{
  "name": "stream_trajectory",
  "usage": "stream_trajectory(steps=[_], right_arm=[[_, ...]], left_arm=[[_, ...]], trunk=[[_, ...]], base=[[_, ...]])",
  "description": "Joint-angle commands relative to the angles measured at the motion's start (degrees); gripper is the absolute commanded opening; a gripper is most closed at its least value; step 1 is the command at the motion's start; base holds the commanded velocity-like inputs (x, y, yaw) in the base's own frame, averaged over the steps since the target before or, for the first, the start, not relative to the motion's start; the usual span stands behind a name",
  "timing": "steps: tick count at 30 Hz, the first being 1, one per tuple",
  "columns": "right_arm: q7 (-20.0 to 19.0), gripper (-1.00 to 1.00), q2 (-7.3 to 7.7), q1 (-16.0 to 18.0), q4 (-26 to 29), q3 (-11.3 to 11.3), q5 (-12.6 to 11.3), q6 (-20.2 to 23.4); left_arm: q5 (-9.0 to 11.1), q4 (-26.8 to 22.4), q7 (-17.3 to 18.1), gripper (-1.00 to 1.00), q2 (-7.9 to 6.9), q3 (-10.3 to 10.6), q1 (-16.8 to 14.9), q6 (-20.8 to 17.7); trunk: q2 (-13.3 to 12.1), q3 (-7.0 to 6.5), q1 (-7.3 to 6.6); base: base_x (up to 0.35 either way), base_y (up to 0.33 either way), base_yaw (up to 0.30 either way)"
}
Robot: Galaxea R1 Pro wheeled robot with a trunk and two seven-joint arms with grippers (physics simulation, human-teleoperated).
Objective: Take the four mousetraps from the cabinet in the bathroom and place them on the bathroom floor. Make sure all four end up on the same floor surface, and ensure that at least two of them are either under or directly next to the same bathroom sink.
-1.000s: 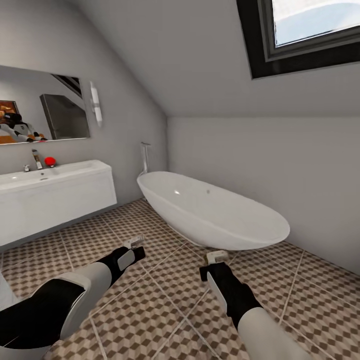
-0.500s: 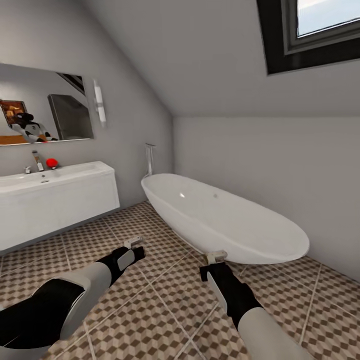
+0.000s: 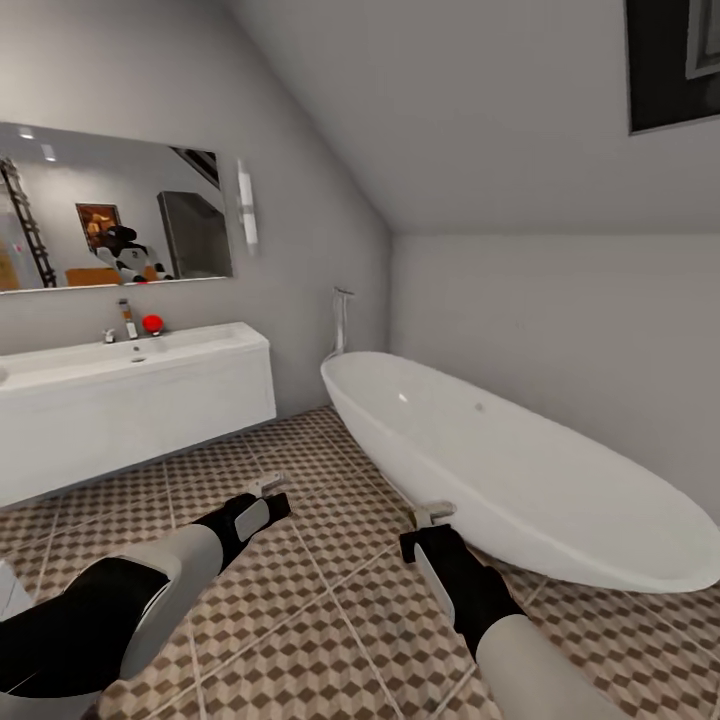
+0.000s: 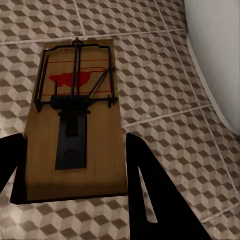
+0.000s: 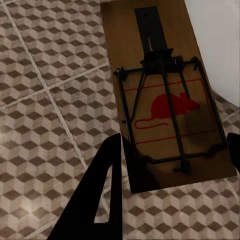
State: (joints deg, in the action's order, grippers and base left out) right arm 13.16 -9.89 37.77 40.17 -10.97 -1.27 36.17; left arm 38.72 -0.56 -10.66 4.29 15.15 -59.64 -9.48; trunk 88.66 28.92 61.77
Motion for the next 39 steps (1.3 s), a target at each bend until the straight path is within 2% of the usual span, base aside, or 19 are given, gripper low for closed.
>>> stream_trajectory(steps=[1,9,39], right_arm=[[0.37,-1.0,0.04,0.03,0.09,-0.19,-0.23,0.31],[0.37,-1.0,0.04,0.03,0.09,-0.19,-0.23,0.31],[0.46,-1.0,0.04,0.03,0.09,-0.19,-0.31,0.28]], left_arm=[[0.3,-0.06,-0.16,-1.0,0.02,0.49,-0.04,-0.28],[0.3,-0.06,-0.17,-1.0,0.02,0.49,-0.04,-0.28],[0.36,-0.06,-0.15,-1.0,0.0,0.49,-0.04,-0.25]], trunk=[[0.03,0.07,0.03],[0.03,0.07,0.03],[0.03,0.07,0.03]], base=[[0.321,0.0,0.268],[0.321,0.0,0.187],[0.321,0.0,0.003]])
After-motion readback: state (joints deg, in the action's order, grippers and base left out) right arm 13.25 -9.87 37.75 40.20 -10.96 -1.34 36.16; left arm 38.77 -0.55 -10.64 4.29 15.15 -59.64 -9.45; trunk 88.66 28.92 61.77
